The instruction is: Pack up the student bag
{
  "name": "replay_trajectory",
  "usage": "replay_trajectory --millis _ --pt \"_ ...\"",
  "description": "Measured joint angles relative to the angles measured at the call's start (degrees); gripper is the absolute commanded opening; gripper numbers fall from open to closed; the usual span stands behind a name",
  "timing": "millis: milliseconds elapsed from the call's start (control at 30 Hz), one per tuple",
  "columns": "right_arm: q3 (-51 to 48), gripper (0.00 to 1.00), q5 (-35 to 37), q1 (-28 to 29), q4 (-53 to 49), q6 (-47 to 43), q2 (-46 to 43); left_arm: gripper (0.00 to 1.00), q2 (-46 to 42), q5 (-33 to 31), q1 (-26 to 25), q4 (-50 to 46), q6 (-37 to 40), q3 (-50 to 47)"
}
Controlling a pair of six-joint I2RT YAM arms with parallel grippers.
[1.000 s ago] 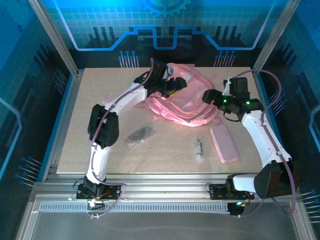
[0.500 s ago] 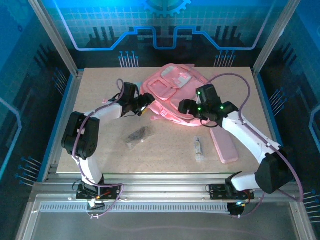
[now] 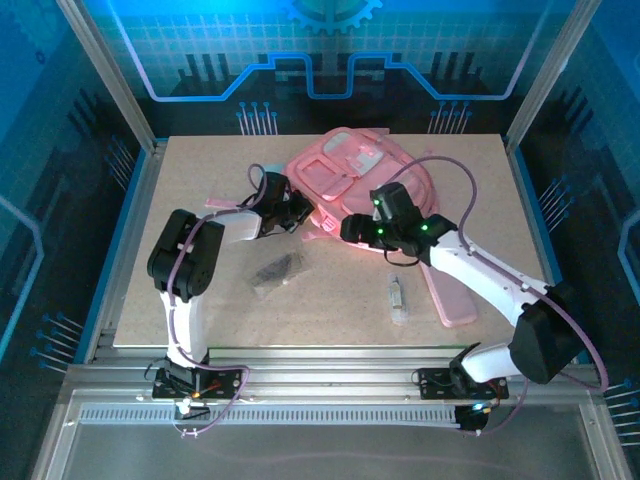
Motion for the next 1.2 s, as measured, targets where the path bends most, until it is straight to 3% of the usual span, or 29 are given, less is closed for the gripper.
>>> replay_trajectory --millis 200,400,733,967,1200 --pt "-2.97 0.59 -0.37 3.21 1.79 0.04 2.05 0.0 -4.63 -1.97 -1.42 -0.52 -5.01 -1.03" --pt "-2.01 0.53 0.72 7.1 8.11 1.11 11.54 0.0 -9.86 -3.26 -3.69 -1.25 -10.54 -1.22" --pt "8.87 0.54 18.05 10.08 12.74 1.03 25.79 0.0 -10.75 -4.59 -4.79 -1.44 -15.45 -3.69" --pt "13.66 0.47 28.28 10.49 12.76 0.44 29.68 0.0 -11.56 -4.94 -4.83 -0.59 -16.41 -4.07" --pt "15.87 0.5 33.59 10.99 10.64 2.03 32.02 0.0 -11.8 -4.94 -4.94 -0.61 -17.59 -4.07"
